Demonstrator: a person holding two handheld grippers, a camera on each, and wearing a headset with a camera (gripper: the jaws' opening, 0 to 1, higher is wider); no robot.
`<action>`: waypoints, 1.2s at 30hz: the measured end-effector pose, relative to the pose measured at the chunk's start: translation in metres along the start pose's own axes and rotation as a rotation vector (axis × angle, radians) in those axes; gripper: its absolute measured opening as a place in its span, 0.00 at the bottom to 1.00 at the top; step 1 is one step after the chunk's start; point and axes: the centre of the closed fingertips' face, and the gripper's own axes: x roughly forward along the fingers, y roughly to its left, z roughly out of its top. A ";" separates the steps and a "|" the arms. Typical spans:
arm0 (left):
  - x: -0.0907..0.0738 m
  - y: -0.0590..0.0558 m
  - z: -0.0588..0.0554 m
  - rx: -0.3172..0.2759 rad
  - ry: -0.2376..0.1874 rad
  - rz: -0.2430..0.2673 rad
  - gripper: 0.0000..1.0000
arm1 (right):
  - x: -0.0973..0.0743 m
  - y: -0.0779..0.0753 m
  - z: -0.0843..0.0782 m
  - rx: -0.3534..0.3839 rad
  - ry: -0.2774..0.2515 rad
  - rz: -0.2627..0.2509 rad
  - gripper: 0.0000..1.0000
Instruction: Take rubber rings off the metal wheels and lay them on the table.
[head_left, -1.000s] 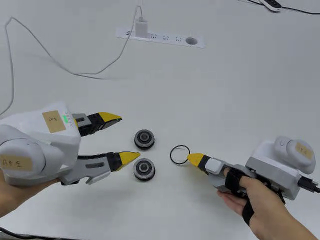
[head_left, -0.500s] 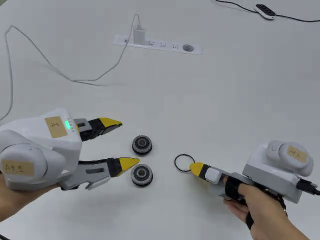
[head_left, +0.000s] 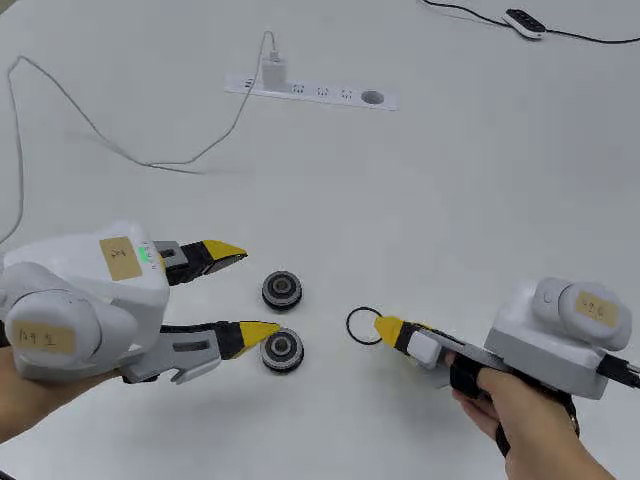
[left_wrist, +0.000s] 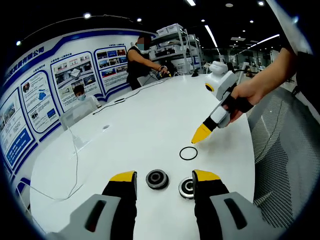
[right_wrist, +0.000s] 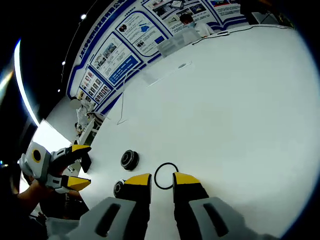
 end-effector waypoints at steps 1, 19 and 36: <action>0.001 -0.001 -0.001 0.004 0.003 -0.004 0.45 | 0.000 0.003 0.001 -0.002 -0.004 0.008 0.19; 0.026 -0.027 -0.029 0.034 0.078 -0.112 0.35 | -0.007 0.038 -0.001 -0.086 0.011 0.174 0.26; 0.033 -0.037 -0.043 0.042 0.114 -0.158 0.25 | -0.002 0.064 -0.026 -0.119 0.074 0.280 0.40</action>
